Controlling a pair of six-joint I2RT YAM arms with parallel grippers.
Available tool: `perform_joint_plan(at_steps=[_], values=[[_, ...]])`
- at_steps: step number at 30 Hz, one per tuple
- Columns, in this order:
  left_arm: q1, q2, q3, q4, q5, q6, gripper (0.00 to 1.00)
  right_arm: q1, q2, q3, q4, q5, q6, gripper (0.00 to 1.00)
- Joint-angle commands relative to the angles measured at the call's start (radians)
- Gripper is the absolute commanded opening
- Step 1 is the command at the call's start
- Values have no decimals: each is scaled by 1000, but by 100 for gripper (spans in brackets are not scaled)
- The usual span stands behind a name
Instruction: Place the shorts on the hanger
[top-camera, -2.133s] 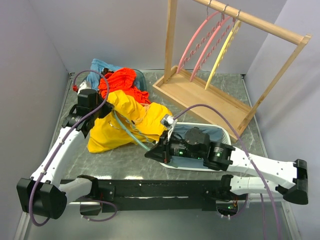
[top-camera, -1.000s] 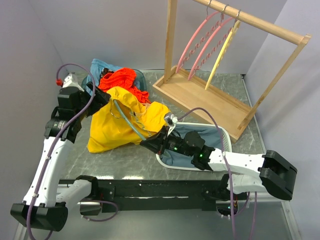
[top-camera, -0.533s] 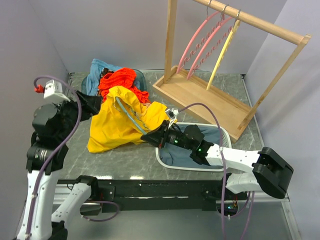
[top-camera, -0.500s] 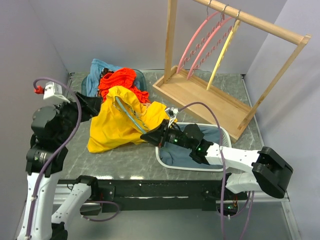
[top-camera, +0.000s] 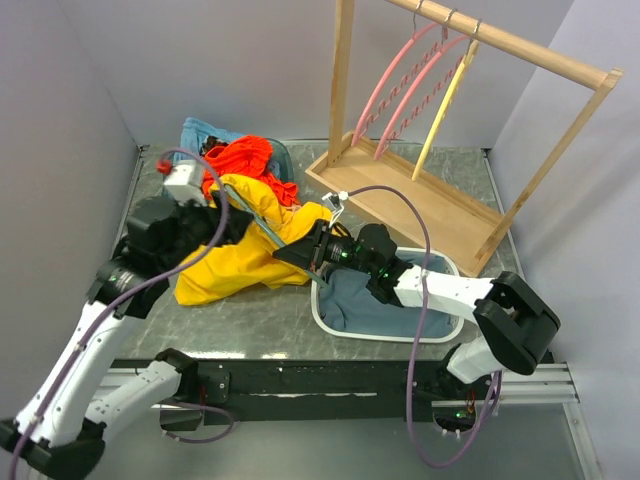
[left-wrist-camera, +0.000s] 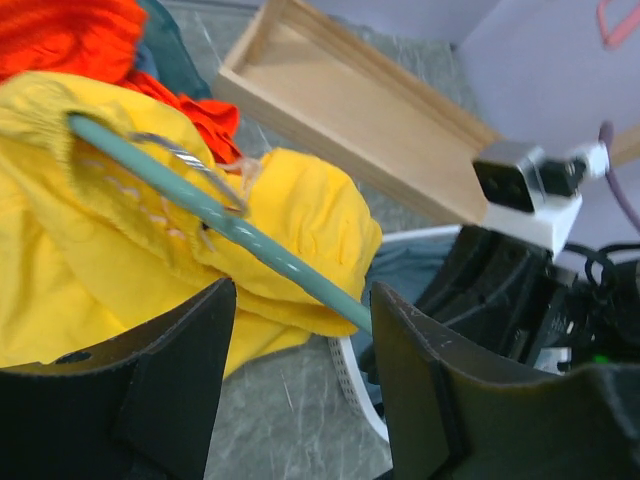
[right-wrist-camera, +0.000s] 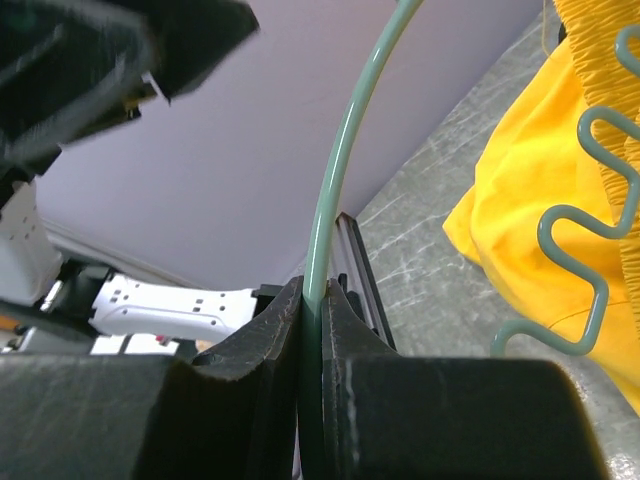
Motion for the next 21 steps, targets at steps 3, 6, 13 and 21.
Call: perform_joint_plan(at_steps=[3,6,13,21], values=[[-177,110,31,25,-336,40,60,-19,20,75,135,-49,54,0],[-190,154,44,45,-430,36,57,-25,22,73,137,-59,60,0],[-196,219,56,77,-509,41,51,-31,25,72,140,-85,66,0],[-210,259,52,155,-527,110,45,-40,51,78,163,-129,94,0]])
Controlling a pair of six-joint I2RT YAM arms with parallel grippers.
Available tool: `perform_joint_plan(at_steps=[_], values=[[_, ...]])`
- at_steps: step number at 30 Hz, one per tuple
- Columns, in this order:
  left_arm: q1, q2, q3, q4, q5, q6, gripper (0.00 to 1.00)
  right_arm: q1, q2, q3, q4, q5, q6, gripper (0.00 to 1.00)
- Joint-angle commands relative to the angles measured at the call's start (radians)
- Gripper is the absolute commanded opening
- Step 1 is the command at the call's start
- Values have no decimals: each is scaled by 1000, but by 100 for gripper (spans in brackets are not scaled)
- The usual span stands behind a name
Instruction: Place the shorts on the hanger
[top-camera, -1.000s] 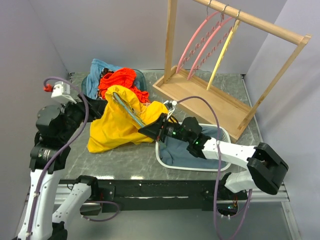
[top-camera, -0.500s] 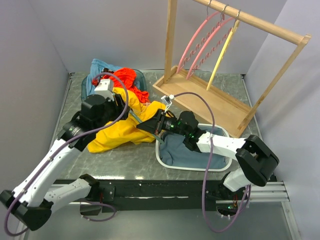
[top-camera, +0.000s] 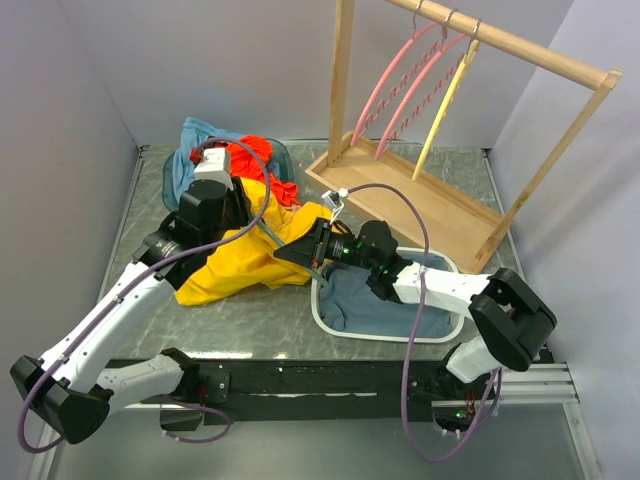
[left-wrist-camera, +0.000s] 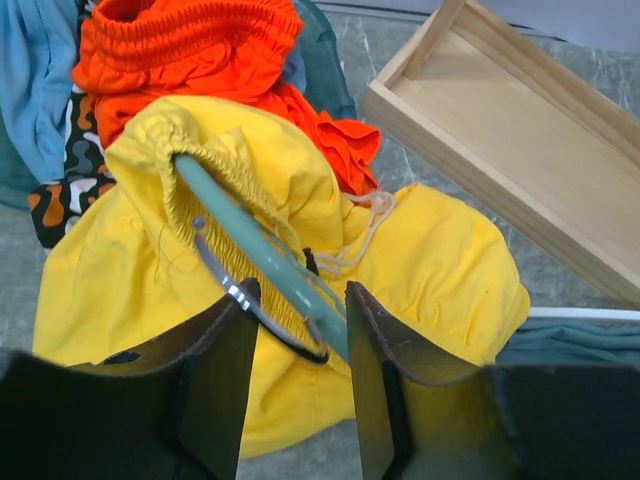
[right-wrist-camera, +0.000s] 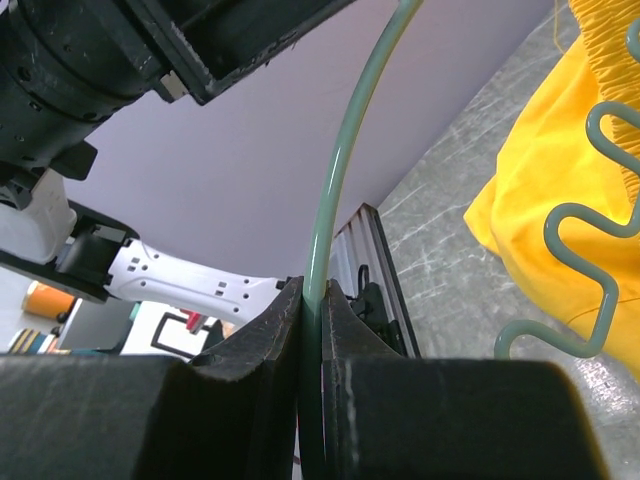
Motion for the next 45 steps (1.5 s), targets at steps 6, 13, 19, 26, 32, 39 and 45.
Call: perform_joint_plan(at_steps=[6,13,19,26,32,39,45], values=[[-35,31,5,153,-33,143,36,-18,18,77,124,-75,22,0],[-38,-19,-53,211,-119,172,1,-18,-14,89,2,-60,-46,0],[-40,-36,-70,220,-197,158,1,-18,-143,95,-273,74,-221,51],[-40,-24,-45,191,-246,96,1,-13,-347,89,-623,385,-313,68],[-38,-22,-18,154,-329,-52,1,122,-321,104,-842,729,-417,66],[-40,-30,-34,198,-396,-217,1,223,-205,135,-944,988,-488,66],[-51,-24,-51,252,-438,-279,1,237,-134,174,-948,1031,-540,66]])
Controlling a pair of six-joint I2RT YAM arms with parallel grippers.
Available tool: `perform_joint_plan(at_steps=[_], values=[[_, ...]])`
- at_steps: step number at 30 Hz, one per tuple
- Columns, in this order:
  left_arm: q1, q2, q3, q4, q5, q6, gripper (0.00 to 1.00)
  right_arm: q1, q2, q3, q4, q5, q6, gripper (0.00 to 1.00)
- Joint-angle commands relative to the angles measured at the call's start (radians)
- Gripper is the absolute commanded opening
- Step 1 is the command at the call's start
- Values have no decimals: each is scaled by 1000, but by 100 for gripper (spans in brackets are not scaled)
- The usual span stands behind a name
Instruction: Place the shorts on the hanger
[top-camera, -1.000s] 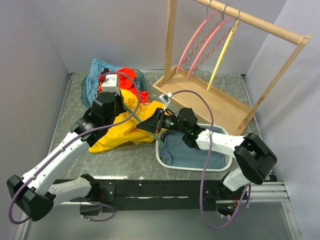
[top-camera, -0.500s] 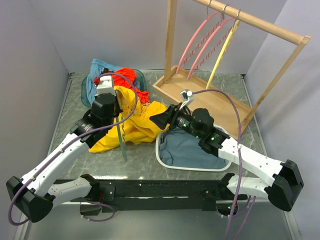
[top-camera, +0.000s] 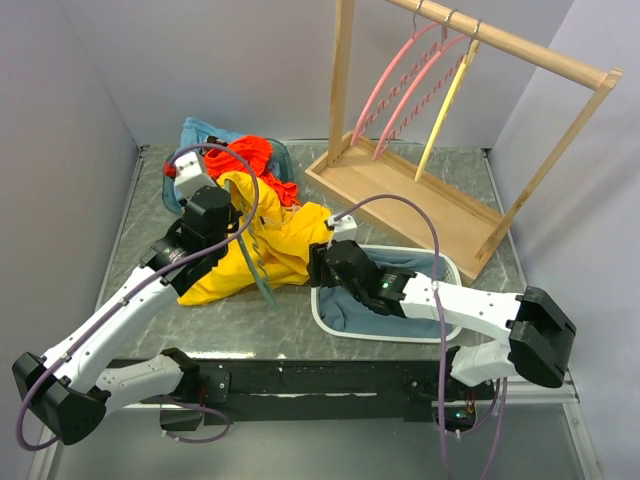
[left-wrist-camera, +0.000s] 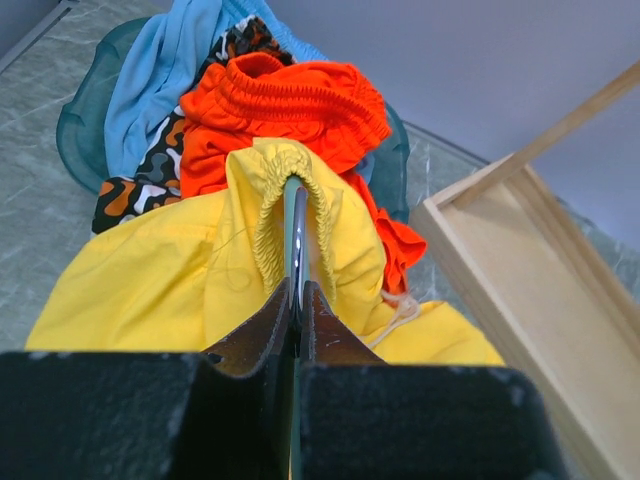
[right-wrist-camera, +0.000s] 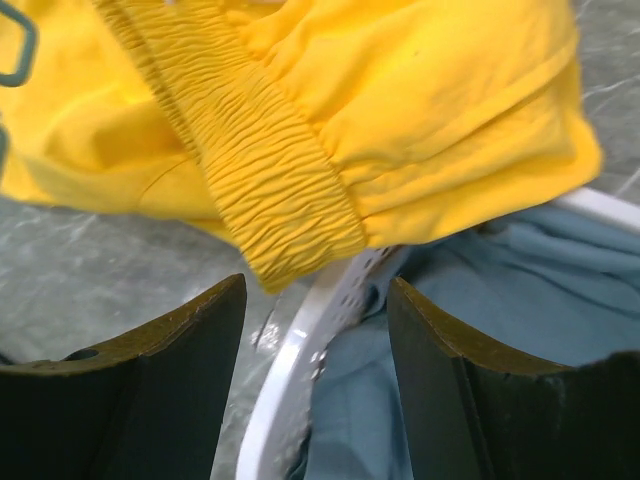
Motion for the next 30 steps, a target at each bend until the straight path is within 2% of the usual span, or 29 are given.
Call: perform_joint_plan(at_steps=[1,13,26,28,29,30], values=[[-12,-16,18,140,-81,-82,1,9,41,92,-5,115,-60,65],[-66,17,-21,269,-231,-96,1,29,110,181,-25,97,-94,65],[-72,20,-62,363,-291,-84,1,35,167,189,-56,95,-110,61],[-74,22,-71,384,-303,-87,1,35,176,207,-79,118,-100,52],[-72,19,-76,395,-311,-87,1,35,176,215,-87,126,-99,33],[-74,14,-87,406,-332,-88,1,35,167,221,-105,128,-97,20]])
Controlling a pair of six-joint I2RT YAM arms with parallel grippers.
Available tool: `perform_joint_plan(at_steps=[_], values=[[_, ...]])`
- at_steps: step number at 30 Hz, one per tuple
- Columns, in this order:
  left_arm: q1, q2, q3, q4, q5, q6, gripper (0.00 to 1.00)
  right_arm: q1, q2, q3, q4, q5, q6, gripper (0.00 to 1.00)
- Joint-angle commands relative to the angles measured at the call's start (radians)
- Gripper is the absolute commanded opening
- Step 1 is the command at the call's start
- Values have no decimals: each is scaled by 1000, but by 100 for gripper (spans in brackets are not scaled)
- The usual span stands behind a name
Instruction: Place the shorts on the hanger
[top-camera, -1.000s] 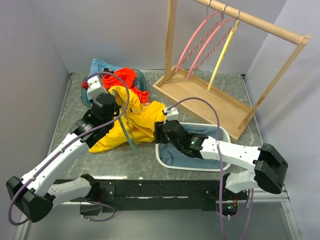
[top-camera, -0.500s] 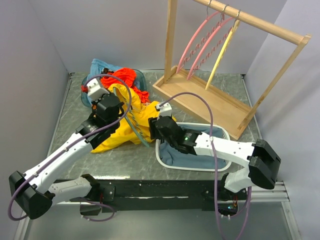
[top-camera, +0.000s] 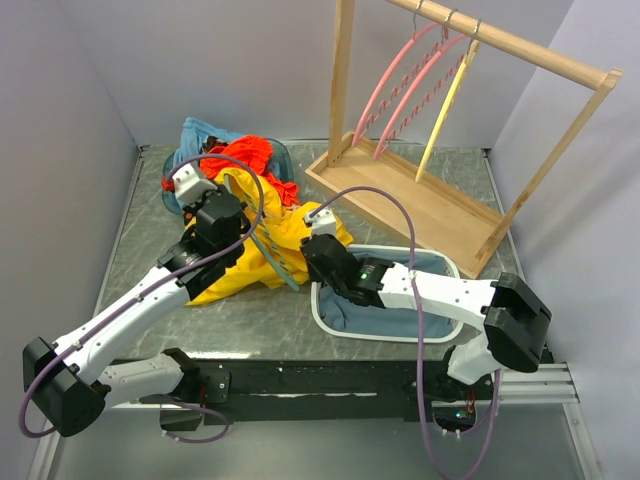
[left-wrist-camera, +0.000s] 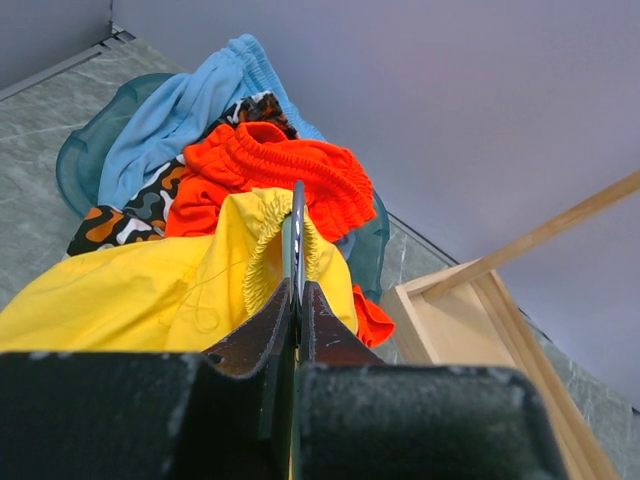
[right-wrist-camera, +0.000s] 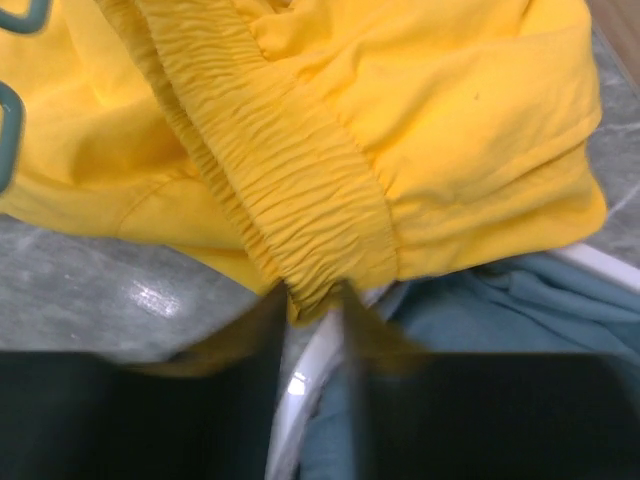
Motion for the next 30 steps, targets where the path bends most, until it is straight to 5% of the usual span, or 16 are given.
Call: perform_joint_plan(at_steps=[1,2,16,30], values=[[-1,-23,-20,149,-89,-6,1,6,0,76,-45,42,8,9],[-5,-34,-28,197,-98,8,1,8,-12,86,-57,34,14,0],[-9,-34,-99,572,-201,200,1,-33,-196,225,-291,-147,112,0],[-8,-54,-135,670,-219,260,1,-188,-231,202,-295,-371,186,0]])
